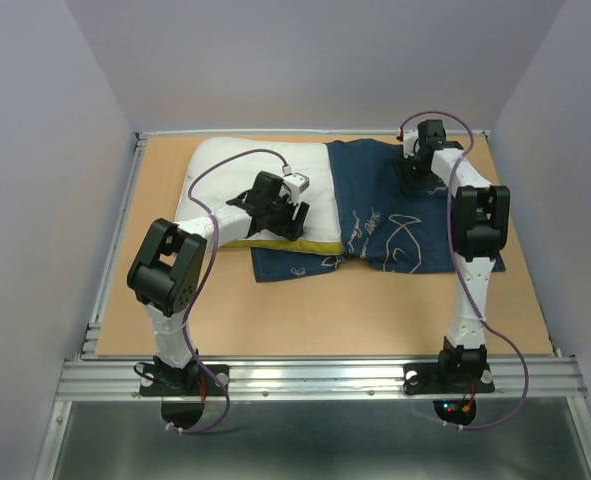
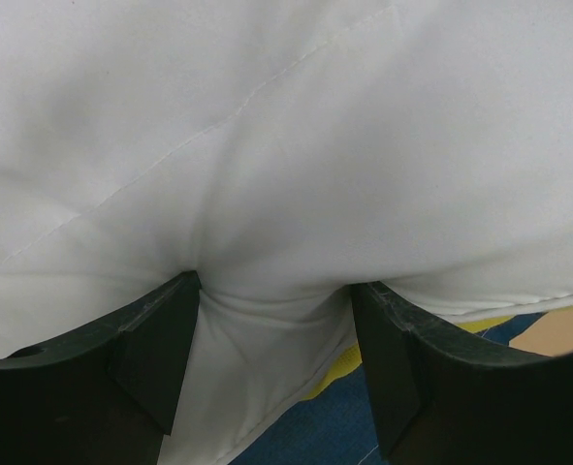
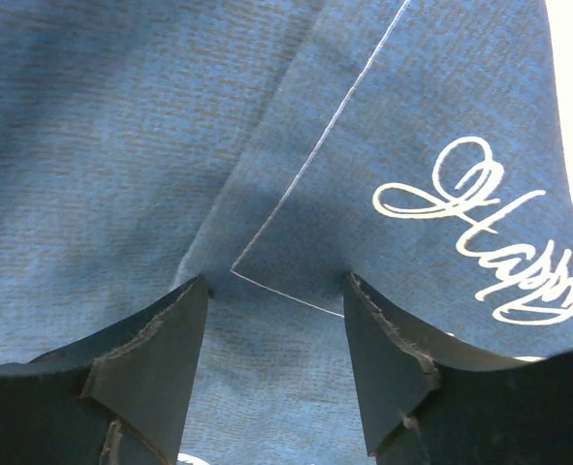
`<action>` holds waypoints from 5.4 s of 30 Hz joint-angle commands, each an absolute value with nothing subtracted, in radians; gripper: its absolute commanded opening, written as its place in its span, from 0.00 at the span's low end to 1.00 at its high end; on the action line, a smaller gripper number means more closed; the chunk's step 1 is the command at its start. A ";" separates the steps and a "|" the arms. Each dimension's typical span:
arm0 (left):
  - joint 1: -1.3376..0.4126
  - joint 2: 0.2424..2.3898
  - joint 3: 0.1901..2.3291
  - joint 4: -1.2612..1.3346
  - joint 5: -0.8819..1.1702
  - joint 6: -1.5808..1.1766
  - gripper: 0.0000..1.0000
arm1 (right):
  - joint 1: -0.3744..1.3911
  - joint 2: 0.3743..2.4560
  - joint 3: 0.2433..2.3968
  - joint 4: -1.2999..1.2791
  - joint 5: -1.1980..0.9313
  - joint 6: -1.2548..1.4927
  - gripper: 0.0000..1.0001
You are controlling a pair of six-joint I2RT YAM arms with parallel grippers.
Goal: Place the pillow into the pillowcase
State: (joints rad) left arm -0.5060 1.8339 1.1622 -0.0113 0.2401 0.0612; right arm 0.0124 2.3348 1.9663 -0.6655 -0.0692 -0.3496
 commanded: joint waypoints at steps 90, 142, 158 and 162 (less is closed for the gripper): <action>-0.667 1.445 0.766 0.210 0.261 0.881 0.84 | -0.028 1.651 1.386 -0.784 -0.724 -0.081 0.42; -0.828 2.115 1.578 0.118 0.552 0.048 0.00 | -0.008 1.459 1.164 -0.646 -0.401 -0.034 0.40; -0.828 2.108 1.577 0.141 0.563 0.029 0.00 | -0.003 1.492 1.127 -0.630 -0.212 -0.094 0.40; -0.827 2.108 1.589 0.146 0.566 0.017 0.00 | 0.032 1.540 1.120 -0.632 -0.297 -0.078 0.30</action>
State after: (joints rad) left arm -0.8116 2.1323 1.5711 0.0780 0.4995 0.0536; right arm 0.0071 1.5085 1.1446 -0.6628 -0.2348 -0.0788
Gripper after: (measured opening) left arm 0.048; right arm 0.344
